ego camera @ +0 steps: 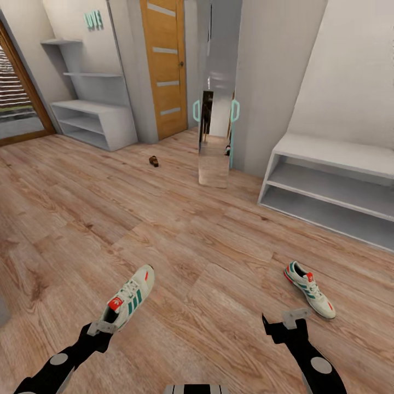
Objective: Pick up the two gym shoes and the two sandals from the corridor floor and place them onto the hallstand (shoe rack) in the corridor, making sure they are on the rack and not on the floor. Arrange them so the two gym shoes are next to each other and the two sandals are next to each other.
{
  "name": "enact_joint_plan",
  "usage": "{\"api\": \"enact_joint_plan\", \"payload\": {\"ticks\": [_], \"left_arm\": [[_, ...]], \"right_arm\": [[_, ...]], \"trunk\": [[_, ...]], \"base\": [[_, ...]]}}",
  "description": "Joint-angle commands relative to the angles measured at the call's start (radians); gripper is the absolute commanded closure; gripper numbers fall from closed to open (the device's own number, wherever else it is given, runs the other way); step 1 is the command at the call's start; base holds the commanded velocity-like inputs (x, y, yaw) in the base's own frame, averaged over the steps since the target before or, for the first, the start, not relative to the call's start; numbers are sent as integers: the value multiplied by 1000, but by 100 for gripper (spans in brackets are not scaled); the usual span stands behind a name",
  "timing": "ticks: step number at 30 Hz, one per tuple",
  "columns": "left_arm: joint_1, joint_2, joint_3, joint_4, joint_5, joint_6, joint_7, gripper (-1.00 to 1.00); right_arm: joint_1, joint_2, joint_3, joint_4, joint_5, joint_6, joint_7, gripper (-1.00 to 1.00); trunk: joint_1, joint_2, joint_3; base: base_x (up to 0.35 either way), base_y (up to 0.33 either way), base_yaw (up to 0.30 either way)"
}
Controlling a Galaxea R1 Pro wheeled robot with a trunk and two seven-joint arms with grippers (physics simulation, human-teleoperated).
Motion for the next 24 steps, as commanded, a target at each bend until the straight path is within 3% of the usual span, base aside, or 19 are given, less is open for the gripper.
{"api": "enact_joint_plan", "payload": {"ticks": [1,5,13,14,17,18,20,22,24], "left_arm": [[1,-1,8,7,3,-6,2,100],[19,-3,6,29,43,-12,43,100],[44,-15,4,40,62,-27,80,100],[67,-18,4,36,64,-30,82,100],[118,-26,5,21,66,-59,88,100],[120,-26,5,24,66,-69,88,100],[123,-26,6,27,66,-85,90,100],[124,-26,7,28,65,-89,92,100],[125,-26,7,28,65,-90,98,100]], "right_arm": [[5,0,-2,13,10,-13,7,-100],[24,0,-2,94,10,-96,8,-100],[36,1,-1,297,8,-272,8,-100],[36,2,-1,349,8,-326,8,-100],[37,2,-10,424,6,-376,8,-100],[37,2,-22,428,6,-377,8,-100],[37,3,-118,440,4,-395,9,-100],[37,4,-160,473,4,-407,9,-100],[37,4,-168,491,4,-409,9,-100]], "trunk": [[0,0,1],[0,0,7],[0,0,19],[0,0,21],[0,0,25],[0,0,27],[0,0,30],[0,0,31],[0,0,31]], "base": [[0,0,-15],[0,0,-8],[0,0,-2],[0,0,0],[0,0,0],[0,0,0],[0,0,0],[0,0,0],[0,0,0]]}}
